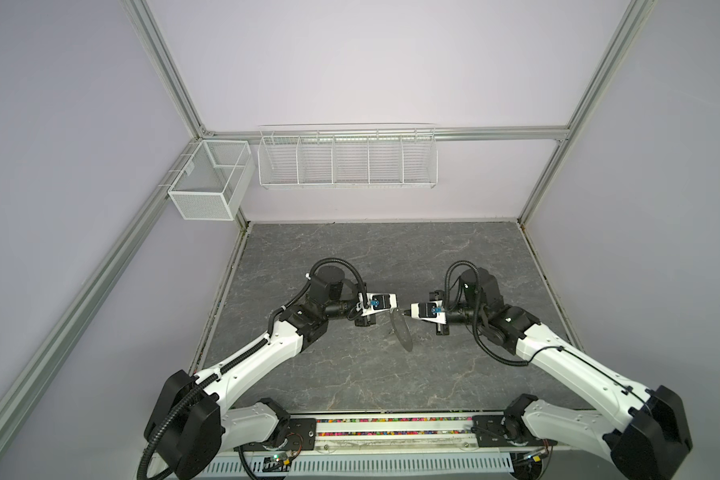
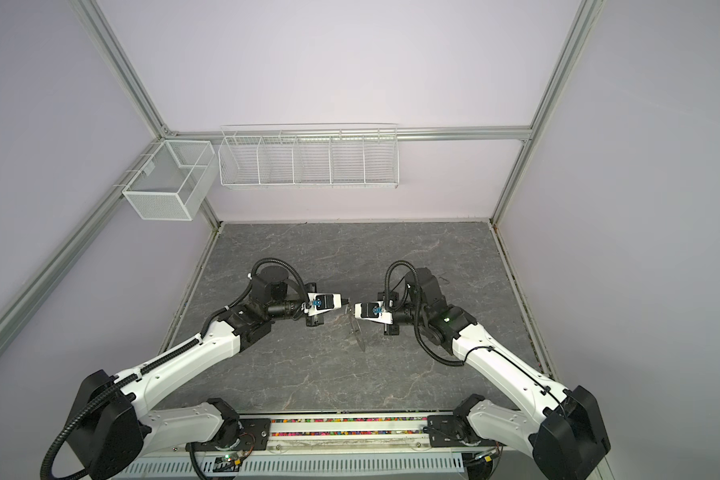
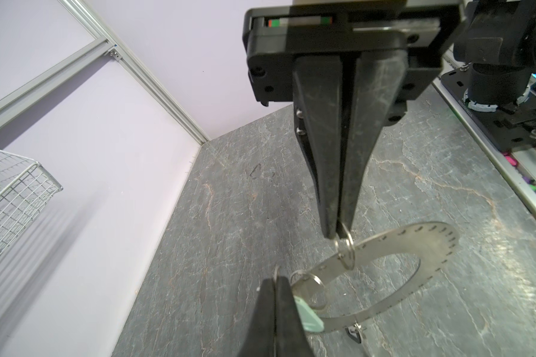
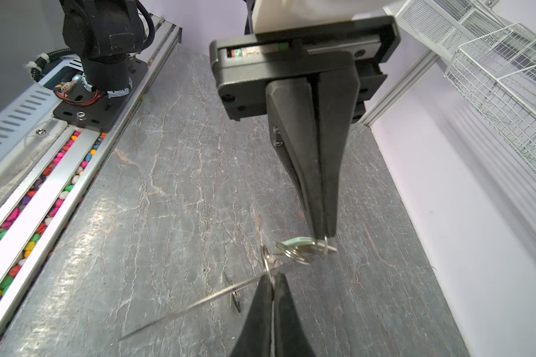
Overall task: Attach keys to a key ring
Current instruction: Insert the key into the keyring.
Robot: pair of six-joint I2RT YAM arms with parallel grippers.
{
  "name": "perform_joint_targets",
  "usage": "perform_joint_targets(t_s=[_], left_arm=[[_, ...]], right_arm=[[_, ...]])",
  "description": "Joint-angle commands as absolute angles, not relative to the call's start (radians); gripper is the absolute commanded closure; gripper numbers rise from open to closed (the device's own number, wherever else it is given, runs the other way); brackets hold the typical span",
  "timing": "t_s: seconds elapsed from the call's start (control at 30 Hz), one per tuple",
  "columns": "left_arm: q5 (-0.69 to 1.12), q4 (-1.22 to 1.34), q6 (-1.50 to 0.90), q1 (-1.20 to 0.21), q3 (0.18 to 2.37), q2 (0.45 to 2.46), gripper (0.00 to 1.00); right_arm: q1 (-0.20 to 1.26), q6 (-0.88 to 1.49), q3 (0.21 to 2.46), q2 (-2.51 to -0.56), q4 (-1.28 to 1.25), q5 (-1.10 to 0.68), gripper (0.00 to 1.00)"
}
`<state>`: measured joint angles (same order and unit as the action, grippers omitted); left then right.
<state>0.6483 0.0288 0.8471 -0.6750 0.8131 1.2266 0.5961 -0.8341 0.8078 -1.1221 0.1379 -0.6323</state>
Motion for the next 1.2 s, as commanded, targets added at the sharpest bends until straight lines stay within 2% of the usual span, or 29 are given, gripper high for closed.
perform_joint_targets(t_s=[0.0, 0.3, 0.7, 1.17], left_arm=[[0.667, -0.006, 0.909, -0.691, 0.849, 1.201, 1.00], [0.647, -0.047, 0.955, -0.726, 0.858, 1.179, 1.00], [0.600, -0.054, 0.985, -0.761, 0.873, 1.183, 1.00], [0.652, -0.097, 1.010, -0.769, 0.883, 1.167, 1.00]], right_arm=[[0.579, -0.809, 0.825, -1.120, 0.117, -0.701, 0.93], [0.542, -0.820, 0.872, -1.161, 0.197, -0.801, 0.93], [0.532, -0.828, 0.873, -1.172, 0.219, -0.824, 0.93], [0.523, -0.804, 0.872, -1.180, 0.215, -0.834, 0.93]])
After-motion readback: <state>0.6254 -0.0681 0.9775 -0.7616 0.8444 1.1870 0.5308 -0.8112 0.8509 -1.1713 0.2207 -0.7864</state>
